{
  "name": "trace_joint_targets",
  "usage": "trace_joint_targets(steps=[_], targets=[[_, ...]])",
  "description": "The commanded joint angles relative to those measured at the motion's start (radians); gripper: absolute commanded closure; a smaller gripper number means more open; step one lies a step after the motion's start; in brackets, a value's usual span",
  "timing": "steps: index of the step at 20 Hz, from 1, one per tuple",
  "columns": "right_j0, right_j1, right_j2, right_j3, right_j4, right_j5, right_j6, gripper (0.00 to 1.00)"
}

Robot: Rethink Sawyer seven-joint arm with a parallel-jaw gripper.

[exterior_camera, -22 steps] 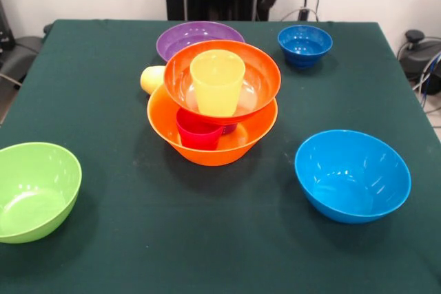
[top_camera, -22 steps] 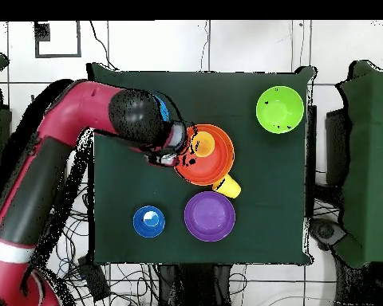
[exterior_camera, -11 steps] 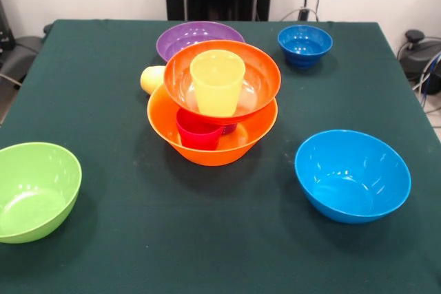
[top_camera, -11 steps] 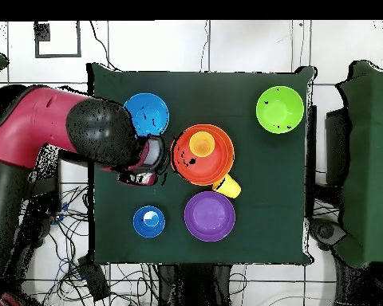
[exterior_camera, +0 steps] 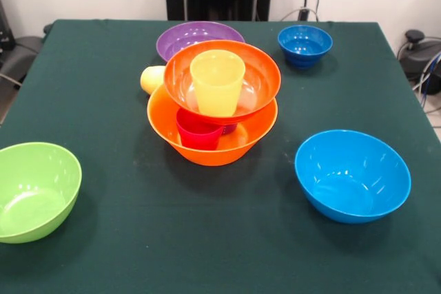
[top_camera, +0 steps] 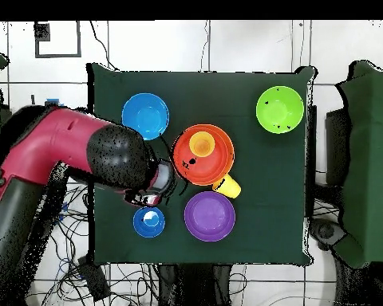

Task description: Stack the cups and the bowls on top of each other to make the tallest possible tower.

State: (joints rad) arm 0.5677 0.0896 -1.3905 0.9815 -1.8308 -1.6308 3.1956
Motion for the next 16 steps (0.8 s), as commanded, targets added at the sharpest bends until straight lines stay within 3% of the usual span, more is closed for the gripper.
trace_joint_targets(steps=[1, 3, 4, 10, 16], targets=[[-0.004, 0.033, 0.246, 0.124, 0.002, 0.067, -0.287, 0.00], [0.002, 0.032, 0.256, 0.151, 0.013, 0.171, -0.380, 0.00], [0.011, 0.081, 0.236, 0.163, -0.037, 0.203, -0.386, 0.00], [0.014, 0.151, 0.271, 0.201, -0.137, 0.221, -0.424, 0.00], [0.017, 0.161, 0.313, 0.233, -0.140, 0.282, -0.455, 0.00]])
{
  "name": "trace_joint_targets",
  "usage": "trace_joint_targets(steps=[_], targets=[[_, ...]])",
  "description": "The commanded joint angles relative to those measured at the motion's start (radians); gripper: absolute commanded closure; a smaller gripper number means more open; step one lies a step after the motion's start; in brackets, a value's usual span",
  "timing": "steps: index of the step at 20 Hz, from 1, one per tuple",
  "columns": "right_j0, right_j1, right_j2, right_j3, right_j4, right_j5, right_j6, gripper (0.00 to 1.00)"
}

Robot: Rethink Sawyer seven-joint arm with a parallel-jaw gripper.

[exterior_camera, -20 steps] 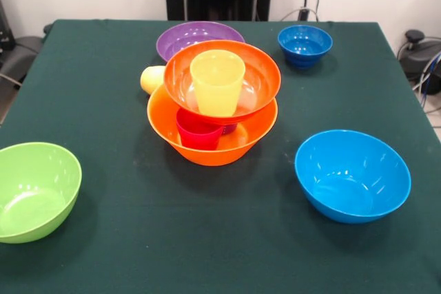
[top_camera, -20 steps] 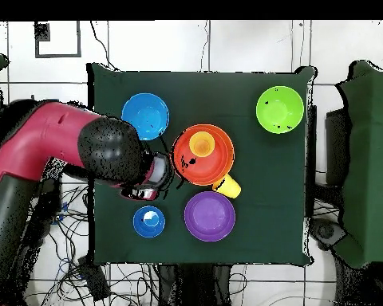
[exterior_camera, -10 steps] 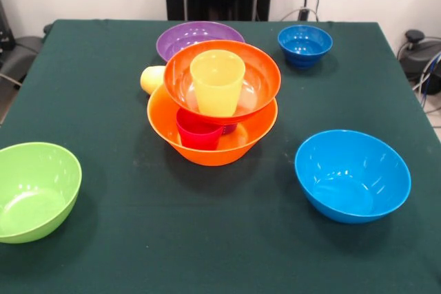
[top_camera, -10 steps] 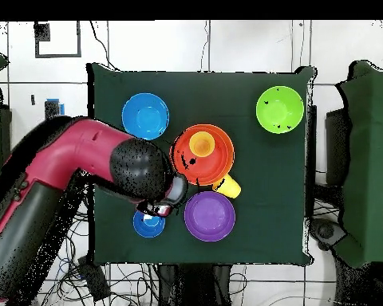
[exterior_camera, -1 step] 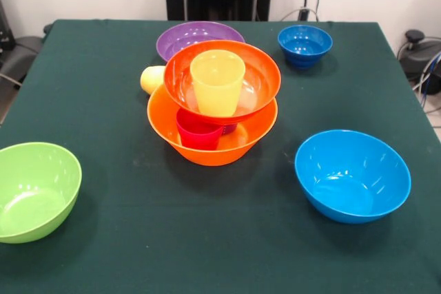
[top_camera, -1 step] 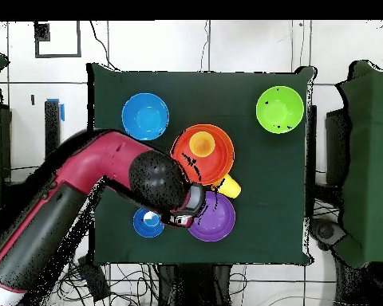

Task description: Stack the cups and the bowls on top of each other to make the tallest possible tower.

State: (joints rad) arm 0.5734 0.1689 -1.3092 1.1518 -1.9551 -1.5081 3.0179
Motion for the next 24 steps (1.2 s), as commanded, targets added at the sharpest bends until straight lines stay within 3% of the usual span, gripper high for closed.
trace_joint_targets(steps=[1, 9, 24], targets=[[0.011, 0.081, 0.236, 0.067, -0.016, 0.167, -0.281, 0.00], [0.008, 0.089, 0.268, 0.083, -0.033, 0.185, -0.298, 0.00], [-0.004, 0.078, 0.364, 0.163, 0.002, 0.309, -0.368, 0.00]])
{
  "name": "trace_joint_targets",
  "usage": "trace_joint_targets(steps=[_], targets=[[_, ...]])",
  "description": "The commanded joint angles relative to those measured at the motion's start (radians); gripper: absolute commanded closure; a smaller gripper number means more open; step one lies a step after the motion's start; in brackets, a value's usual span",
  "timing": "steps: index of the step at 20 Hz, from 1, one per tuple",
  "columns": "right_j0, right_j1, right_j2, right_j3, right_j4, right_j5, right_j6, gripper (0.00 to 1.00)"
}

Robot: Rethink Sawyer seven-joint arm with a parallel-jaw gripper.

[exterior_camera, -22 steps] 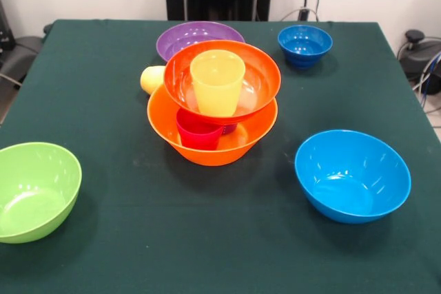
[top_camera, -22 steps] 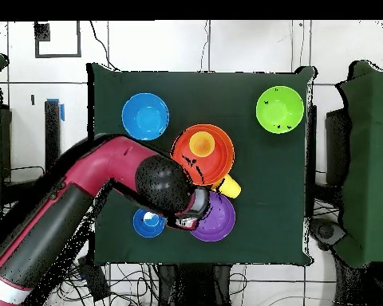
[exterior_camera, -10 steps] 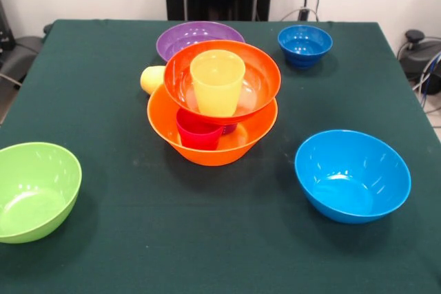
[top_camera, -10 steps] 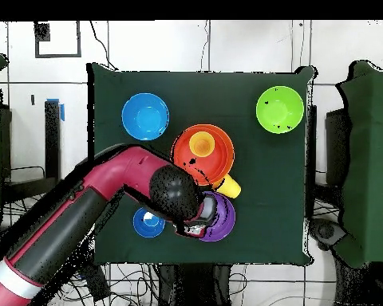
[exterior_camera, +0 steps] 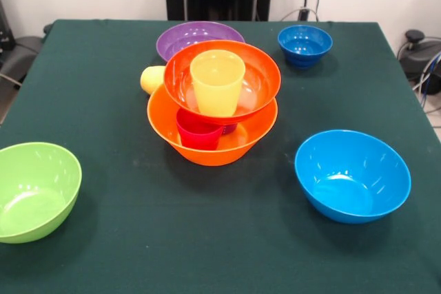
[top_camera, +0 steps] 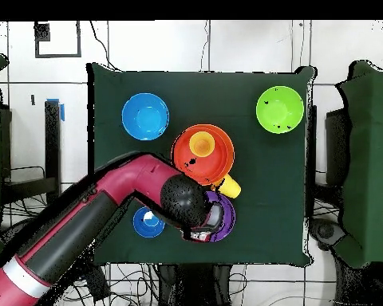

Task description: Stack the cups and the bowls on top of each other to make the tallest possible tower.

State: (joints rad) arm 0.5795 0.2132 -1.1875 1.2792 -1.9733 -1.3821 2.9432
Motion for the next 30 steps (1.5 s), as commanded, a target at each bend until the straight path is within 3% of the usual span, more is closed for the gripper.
trace_joint_targets(steps=[1, 10, 30], targets=[[-0.011, 0.032, 0.248, 0.039, 0.020, 0.190, -0.295, 0.00], [-0.026, 0.018, 0.309, 0.072, 0.026, 0.303, -0.329, 0.00], [-0.084, -0.019, 0.449, 0.106, 0.024, 0.453, -0.379, 0.00]])
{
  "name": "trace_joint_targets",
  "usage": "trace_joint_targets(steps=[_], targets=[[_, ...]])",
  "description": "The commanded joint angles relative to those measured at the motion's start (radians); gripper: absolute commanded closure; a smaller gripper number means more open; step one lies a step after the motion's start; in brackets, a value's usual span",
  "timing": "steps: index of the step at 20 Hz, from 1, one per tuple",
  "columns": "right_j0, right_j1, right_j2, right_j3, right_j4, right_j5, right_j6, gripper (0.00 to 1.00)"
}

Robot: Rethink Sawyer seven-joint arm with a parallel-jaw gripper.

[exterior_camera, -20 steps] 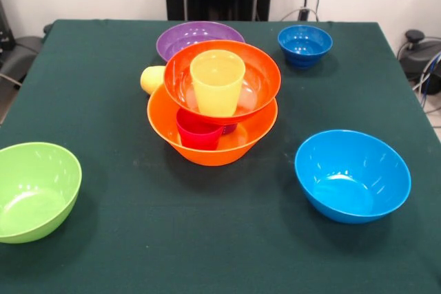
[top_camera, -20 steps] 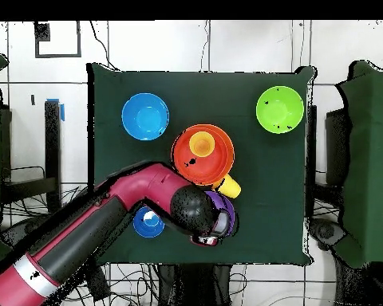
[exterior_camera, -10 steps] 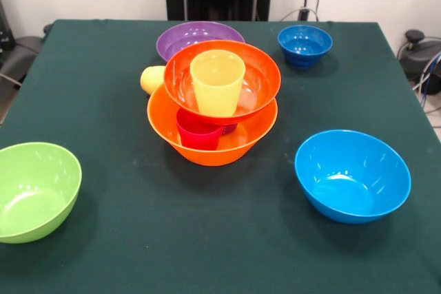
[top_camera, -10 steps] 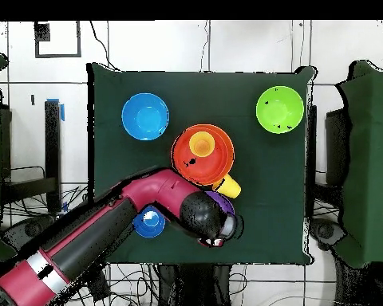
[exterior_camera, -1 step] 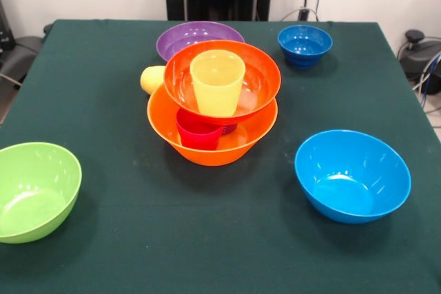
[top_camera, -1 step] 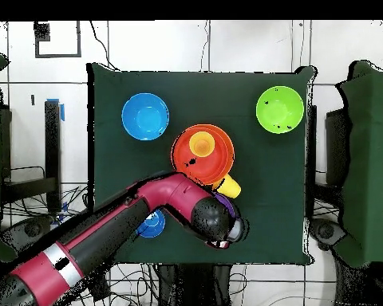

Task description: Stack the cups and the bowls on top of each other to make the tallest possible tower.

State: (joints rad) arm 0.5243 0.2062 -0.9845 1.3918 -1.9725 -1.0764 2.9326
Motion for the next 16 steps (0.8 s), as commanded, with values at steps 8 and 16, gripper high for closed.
trace_joint_targets(steps=[8, 16], targets=[[0.018, -0.050, 0.267, 0.029, 0.021, 0.114, -0.308, 0.00], [0.098, -0.089, 0.296, 0.065, 0.054, 0.087, -0.211, 0.00]])
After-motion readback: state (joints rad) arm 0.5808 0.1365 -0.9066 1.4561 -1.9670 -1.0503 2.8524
